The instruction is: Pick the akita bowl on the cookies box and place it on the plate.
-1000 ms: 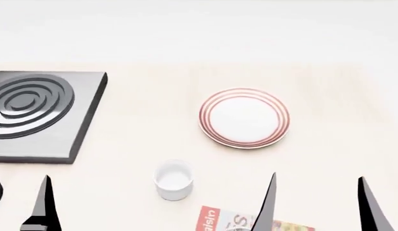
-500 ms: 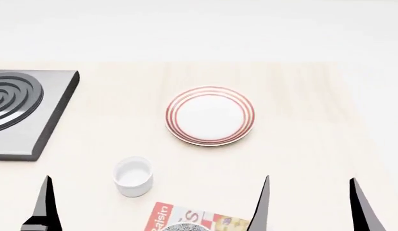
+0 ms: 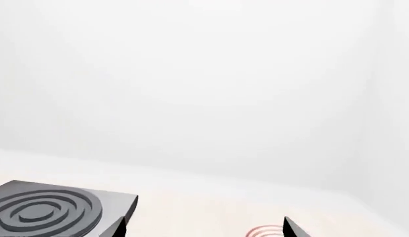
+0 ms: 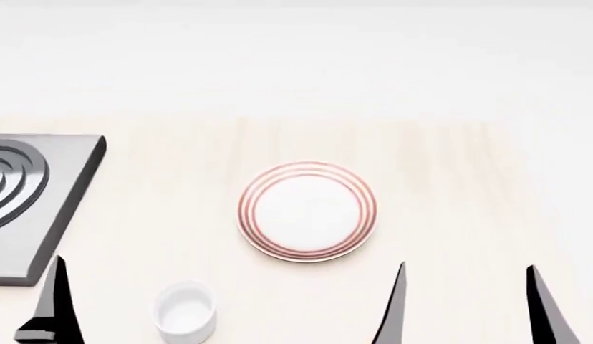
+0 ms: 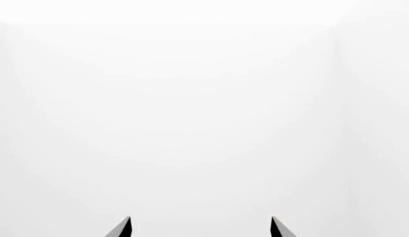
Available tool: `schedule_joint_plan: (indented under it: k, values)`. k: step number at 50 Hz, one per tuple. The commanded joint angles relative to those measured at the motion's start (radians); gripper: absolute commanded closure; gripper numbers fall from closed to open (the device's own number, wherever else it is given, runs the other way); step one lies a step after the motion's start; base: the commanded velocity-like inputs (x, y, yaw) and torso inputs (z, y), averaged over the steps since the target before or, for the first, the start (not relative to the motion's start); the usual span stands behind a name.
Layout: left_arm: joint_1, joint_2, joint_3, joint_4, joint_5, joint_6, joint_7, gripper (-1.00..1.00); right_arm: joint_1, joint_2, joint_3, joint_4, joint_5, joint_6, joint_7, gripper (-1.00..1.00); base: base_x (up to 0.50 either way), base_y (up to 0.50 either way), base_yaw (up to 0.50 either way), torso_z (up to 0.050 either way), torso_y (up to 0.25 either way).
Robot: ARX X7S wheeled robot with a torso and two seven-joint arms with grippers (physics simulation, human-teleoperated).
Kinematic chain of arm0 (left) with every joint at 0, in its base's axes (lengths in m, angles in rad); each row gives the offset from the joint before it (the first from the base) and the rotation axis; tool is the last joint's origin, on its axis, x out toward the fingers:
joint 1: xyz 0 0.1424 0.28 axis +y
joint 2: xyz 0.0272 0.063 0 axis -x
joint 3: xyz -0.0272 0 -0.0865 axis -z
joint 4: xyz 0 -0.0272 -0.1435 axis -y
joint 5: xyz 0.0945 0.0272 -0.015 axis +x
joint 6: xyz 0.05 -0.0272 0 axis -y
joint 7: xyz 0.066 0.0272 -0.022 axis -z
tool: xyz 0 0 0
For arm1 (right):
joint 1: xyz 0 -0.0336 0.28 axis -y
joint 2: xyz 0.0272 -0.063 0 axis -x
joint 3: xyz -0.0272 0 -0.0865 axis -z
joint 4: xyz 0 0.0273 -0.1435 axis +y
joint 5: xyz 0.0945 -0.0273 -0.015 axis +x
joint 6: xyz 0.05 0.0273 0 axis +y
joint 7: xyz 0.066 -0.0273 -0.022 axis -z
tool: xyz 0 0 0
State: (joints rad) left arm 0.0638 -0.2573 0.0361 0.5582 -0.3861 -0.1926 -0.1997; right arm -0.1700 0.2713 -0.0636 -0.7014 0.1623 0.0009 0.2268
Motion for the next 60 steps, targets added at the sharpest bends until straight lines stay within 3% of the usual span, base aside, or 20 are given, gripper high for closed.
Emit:
schedule_joint_plan:
  k: [1, 16, 26, 60]
  values:
    - [0.006, -0.006, -0.009, -0.001, -0.026, 0.026, 0.010, -1.00, -0.001, 0.012, 0.007, -0.011, 0.006, 0.007, 0.007, -1.00, 0.00, 0.00, 0.00, 0.050, 0.000]
    - [-0.003, -0.013, -0.012, 0.007, -0.038, 0.010, -0.009, -1.00, 0.004, 0.035, 0.037, -0.039, 0.026, 0.036, 0.023, -1.00, 0.01, 0.00, 0.00, 0.050, 0.000]
    - [-0.010, -0.018, -0.016, -0.011, -0.048, 0.030, 0.002, -1.00, 0.005, 0.041, 0.043, -0.043, 0.029, 0.037, 0.030, -1.00, 0.03, 0.00, 0.00, 0.000, 0.000]
    - [-0.003, -0.034, 0.007, -0.014, -0.017, 0.037, -0.019, -1.00, 0.000, 0.062, 0.040, -0.053, 0.028, 0.030, 0.038, -1.00, 0.04, 0.00, 0.00, 0.000, -0.250]
